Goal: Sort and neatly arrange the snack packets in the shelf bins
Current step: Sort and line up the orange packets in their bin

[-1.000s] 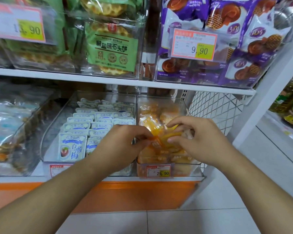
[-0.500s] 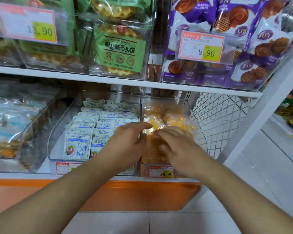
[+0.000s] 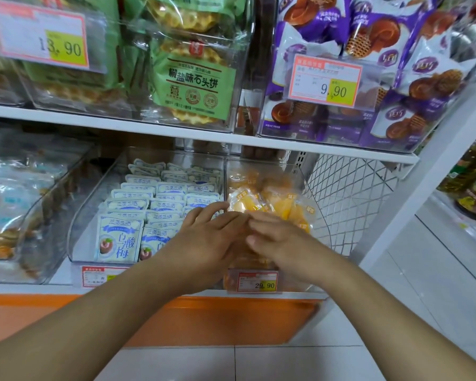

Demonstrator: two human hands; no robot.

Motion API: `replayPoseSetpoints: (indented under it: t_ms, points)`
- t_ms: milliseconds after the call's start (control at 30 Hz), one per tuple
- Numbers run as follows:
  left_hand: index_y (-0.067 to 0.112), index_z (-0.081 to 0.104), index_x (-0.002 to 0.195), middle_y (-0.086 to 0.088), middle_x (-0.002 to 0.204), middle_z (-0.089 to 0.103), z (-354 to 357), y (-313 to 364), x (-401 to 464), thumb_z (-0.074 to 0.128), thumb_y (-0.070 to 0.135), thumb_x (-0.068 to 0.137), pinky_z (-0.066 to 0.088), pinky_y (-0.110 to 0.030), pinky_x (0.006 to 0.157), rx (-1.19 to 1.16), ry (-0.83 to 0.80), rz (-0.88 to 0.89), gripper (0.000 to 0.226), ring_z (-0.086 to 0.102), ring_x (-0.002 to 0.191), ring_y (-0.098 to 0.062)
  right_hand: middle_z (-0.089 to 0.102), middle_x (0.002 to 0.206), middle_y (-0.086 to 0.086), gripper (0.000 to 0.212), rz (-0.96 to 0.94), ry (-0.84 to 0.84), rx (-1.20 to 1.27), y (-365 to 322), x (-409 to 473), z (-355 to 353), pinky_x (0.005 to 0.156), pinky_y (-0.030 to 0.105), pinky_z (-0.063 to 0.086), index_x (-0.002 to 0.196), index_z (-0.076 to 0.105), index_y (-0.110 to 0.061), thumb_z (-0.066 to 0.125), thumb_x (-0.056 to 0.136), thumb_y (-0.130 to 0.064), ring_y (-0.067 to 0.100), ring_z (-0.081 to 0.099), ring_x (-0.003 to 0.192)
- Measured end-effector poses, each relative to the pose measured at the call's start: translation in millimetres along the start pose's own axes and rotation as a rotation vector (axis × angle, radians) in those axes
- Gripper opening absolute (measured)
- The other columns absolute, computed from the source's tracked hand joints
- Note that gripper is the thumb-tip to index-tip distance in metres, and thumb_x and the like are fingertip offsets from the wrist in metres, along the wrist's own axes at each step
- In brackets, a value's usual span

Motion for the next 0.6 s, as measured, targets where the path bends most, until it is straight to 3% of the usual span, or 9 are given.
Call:
replayPoseSetpoints:
  t_ms: [67,167,267,333,433,600]
  points:
    - [0.027,0.035,0.155,0.013,0.155,0.039,-0.6,0.1,0.7,0.014,0.05,0.101,0.023,-0.052,0.119,0.043,-0.012,0.009,0.063,0.016,0.152,-0.02,0.047,0.154,-0.018,0.046,0.08,0.204,0.149,15.6,4.7,-21.9,0.119,0.034,0.037,0.146,0.056,-0.037,0.062,0.101,-0.04,0.005,0.047,0.136]
    - [0.031,0.048,0.147,0.013,0.147,0.048,-2.1,2.5,0.6,0.02,0.049,0.104,0.027,-0.052,0.117,0.084,-0.007,0.027,0.055,0.024,0.149,-0.024,0.062,0.129,-0.01,0.033,0.201,0.295,0.01,31.2,18.7,-33.2,0.094,0.03,0.052,0.133,0.063,-0.032,0.065,0.1,-0.03,0.01,0.061,0.108]
    - [0.032,0.06,0.136,0.013,0.136,0.058,-4.4,2.3,2.0,0.024,0.049,0.104,0.031,-0.053,0.113,0.099,-0.007,0.037,0.051,0.031,0.145,-0.025,0.068,0.104,-0.013,0.032,0.276,0.343,0.057,41.9,36.3,-30.7,0.089,0.029,0.054,0.119,0.068,-0.028,0.08,0.09,-0.033,0.01,0.065,0.096]
    - [0.031,0.064,0.132,0.013,0.131,0.061,-4.9,2.2,2.3,0.026,0.051,0.103,0.031,-0.054,0.113,0.117,-0.02,0.049,0.051,0.033,0.144,-0.025,0.068,0.092,-0.01,0.031,0.318,0.38,0.117,45.8,43.7,-29.5,0.076,0.029,0.053,0.105,0.067,-0.03,0.088,0.083,-0.031,0.011,0.067,0.088]
    - [0.034,0.061,0.133,0.015,0.134,0.057,-2.6,1.4,2.2,0.027,0.054,0.102,0.024,-0.053,0.117,0.118,-0.04,0.057,0.05,0.024,0.148,-0.023,0.067,0.09,-0.011,0.035,0.322,0.399,0.064,43.0,46.6,-26.1,0.062,0.026,0.047,0.099,0.063,-0.031,0.09,0.079,-0.024,0.01,0.066,0.084]
    - [0.038,0.06,0.134,0.017,0.14,0.053,-3.4,3.2,0.5,0.035,0.051,0.102,0.024,-0.055,0.117,0.085,-0.018,0.062,0.043,0.025,0.148,-0.025,0.068,0.081,-0.009,0.038,0.244,0.411,-0.003,35.0,43.0,-24.2,0.058,0.03,0.049,0.096,0.059,-0.035,0.09,0.078,-0.021,0.009,0.065,0.076]
Point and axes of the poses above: each hand's wrist, its own x-axis towards the middle knuckle, its own z-axis out of the palm, y = z × x, the point moved 6 cm from there along x, towards the middle knuckle
